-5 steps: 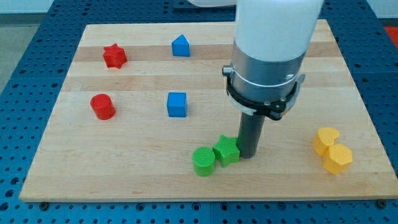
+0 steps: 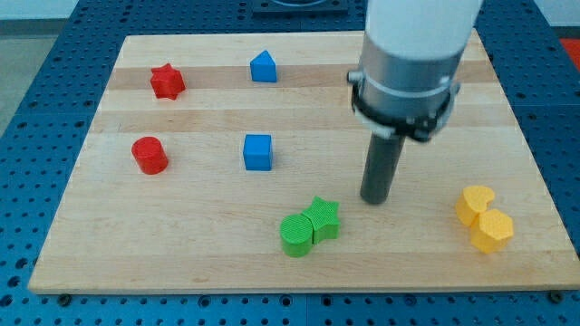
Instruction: Move your arm to the center
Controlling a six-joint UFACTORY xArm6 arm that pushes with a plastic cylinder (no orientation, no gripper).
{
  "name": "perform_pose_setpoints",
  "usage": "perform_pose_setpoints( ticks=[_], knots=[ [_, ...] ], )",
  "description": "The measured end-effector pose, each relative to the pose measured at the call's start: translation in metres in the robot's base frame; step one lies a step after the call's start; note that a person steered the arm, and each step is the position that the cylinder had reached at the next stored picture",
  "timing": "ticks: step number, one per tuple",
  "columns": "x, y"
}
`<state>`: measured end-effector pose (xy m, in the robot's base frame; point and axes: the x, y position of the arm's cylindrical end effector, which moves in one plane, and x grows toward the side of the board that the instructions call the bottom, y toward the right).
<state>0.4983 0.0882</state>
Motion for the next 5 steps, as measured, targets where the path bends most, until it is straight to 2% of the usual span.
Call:
perform_pose_setpoints(
  ticks=[1,5],
  knots=[
    [-0.043,-0.002],
    [-0.043,-0.018]
  ],
)
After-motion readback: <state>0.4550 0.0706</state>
